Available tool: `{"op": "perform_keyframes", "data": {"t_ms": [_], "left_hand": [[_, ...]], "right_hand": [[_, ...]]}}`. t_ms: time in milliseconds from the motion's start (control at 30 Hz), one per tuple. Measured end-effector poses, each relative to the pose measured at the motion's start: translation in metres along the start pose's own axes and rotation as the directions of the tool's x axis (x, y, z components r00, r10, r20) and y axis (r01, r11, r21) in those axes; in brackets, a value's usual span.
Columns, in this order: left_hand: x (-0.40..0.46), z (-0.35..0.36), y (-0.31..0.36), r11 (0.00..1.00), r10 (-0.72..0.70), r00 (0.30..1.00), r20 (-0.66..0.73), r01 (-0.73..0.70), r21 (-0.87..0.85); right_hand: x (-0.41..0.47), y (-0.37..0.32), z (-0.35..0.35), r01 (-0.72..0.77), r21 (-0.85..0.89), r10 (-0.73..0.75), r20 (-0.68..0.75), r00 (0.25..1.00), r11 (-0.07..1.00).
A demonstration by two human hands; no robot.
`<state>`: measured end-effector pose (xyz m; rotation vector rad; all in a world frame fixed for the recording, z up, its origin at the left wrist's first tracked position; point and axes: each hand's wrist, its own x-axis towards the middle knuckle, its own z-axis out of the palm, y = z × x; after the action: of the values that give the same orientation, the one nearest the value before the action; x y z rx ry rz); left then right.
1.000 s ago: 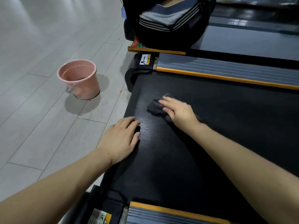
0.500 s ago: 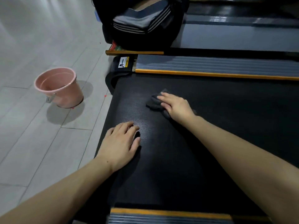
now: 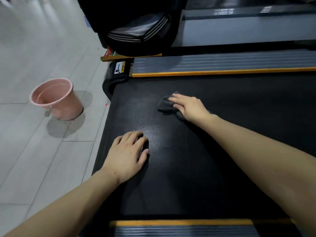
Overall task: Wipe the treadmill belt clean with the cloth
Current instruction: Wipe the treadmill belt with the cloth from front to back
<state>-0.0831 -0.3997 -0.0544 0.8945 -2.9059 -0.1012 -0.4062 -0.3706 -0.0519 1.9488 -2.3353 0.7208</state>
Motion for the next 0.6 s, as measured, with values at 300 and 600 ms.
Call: {"op": "perform_keyframes", "data": {"t_ms": [300, 600], "left_hand": [[-0.001, 0.004, 0.009, 0.996, 0.084, 0.996, -0.032, -0.083, 0.035], [0.028, -0.001, 0.047, 0.989, 0.145, 0.989, -0.031, -0.144, 0.045]], "right_hand": [[-0.171, -0.047, -0.027, 0.443, 0.263, -0.493, 0.173, 0.852, 0.857], [-0.048, 0.032, -0.027, -0.025, 0.009, 0.025, 0.011, 1.000, 1.000]]}}
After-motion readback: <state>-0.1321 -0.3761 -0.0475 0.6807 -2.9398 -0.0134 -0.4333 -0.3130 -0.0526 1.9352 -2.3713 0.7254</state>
